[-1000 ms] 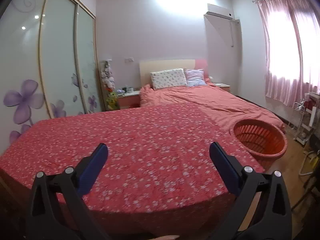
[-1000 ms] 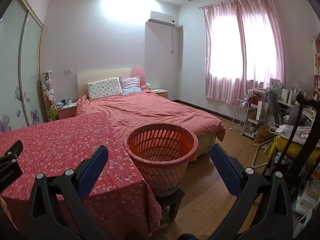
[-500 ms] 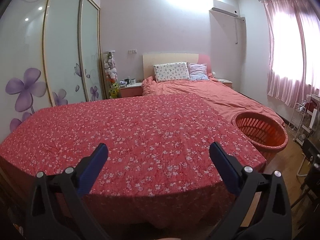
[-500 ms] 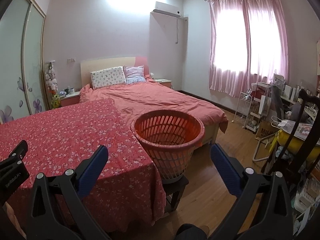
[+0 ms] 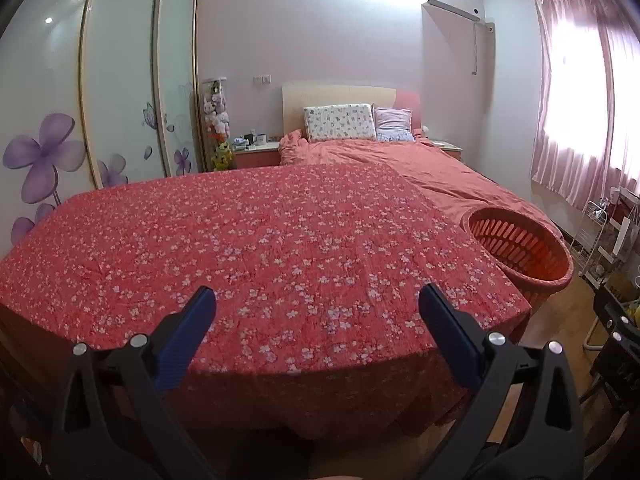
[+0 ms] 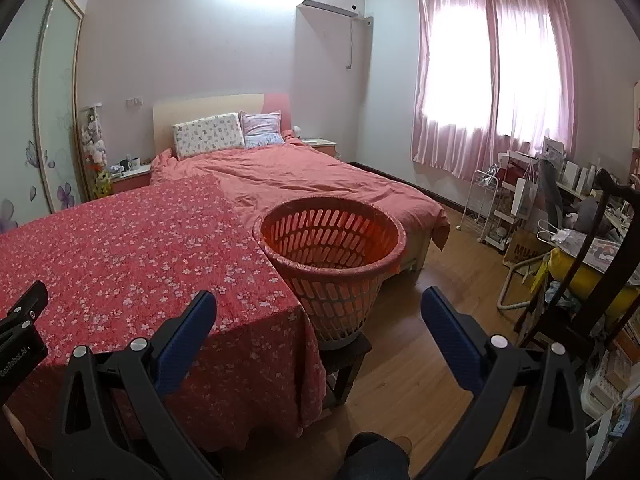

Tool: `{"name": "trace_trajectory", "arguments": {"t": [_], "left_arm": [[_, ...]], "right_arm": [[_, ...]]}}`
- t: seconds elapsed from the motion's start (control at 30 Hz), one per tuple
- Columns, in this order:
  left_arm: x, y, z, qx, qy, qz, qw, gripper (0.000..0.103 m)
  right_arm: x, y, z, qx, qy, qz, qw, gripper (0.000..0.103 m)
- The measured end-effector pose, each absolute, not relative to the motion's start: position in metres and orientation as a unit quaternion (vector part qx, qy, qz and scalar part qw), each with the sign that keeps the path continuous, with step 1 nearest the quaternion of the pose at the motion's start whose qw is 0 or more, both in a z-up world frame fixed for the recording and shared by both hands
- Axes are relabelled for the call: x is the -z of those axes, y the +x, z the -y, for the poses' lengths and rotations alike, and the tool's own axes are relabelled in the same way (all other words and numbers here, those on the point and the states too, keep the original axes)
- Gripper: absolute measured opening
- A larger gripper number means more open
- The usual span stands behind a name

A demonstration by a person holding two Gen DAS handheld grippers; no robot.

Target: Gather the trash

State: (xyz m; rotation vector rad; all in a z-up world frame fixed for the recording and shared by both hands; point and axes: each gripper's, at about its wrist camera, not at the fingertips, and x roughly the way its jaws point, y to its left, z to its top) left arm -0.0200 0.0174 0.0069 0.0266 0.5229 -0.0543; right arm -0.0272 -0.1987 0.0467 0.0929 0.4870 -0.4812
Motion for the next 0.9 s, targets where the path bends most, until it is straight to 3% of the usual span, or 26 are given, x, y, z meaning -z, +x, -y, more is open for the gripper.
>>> {"name": "trace_trajectory", "arguments": {"t": [0.9], "left_arm": [[-0.0050, -0.0177, -0.0080, 0.049, -0.012, -0.286, 0.957, 0.099]], "right_arm": [[-0.0425, -0.0258, 0.2052, 0.240, 0.053, -0.245, 0.938, 0.101]]}}
